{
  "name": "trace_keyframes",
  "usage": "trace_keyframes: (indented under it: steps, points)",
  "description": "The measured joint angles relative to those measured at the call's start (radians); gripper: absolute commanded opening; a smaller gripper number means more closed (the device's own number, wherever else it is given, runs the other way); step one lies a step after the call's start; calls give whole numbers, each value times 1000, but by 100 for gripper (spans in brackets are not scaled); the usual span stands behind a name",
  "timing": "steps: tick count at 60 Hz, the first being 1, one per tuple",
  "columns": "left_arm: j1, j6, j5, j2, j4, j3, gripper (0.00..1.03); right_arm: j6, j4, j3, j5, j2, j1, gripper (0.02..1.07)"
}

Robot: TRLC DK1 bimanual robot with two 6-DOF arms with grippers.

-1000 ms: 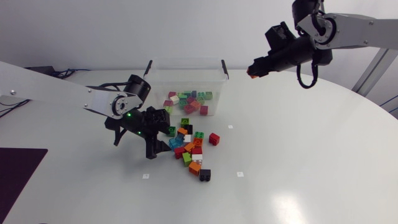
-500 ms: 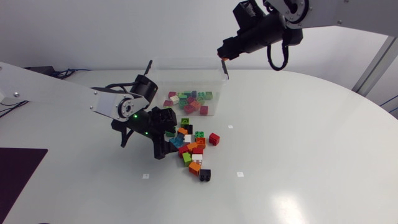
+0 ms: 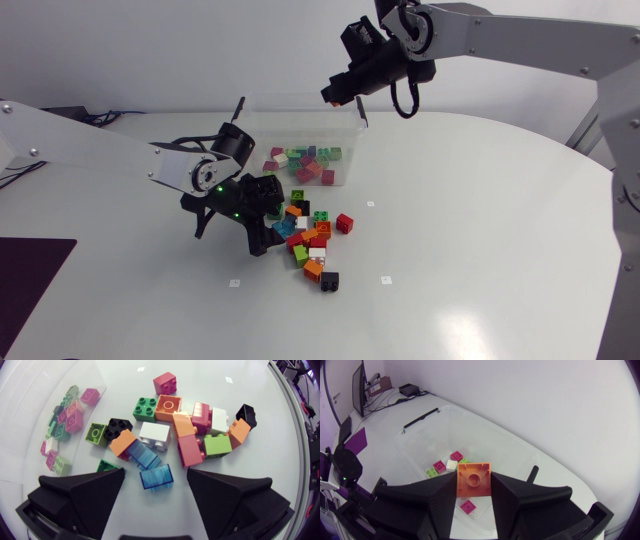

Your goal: Place the duplo bricks in the container

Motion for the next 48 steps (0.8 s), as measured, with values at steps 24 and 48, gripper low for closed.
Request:
trace_keyframes:
  steps: [24, 48]
  points:
    - [1, -8, -11, 20, 7, 5, 67, 0, -62, 124, 25, 111, 46, 97]
    - [1, -12, -11, 48, 18, 10, 42, -18, -7, -200, 28, -159, 46, 100]
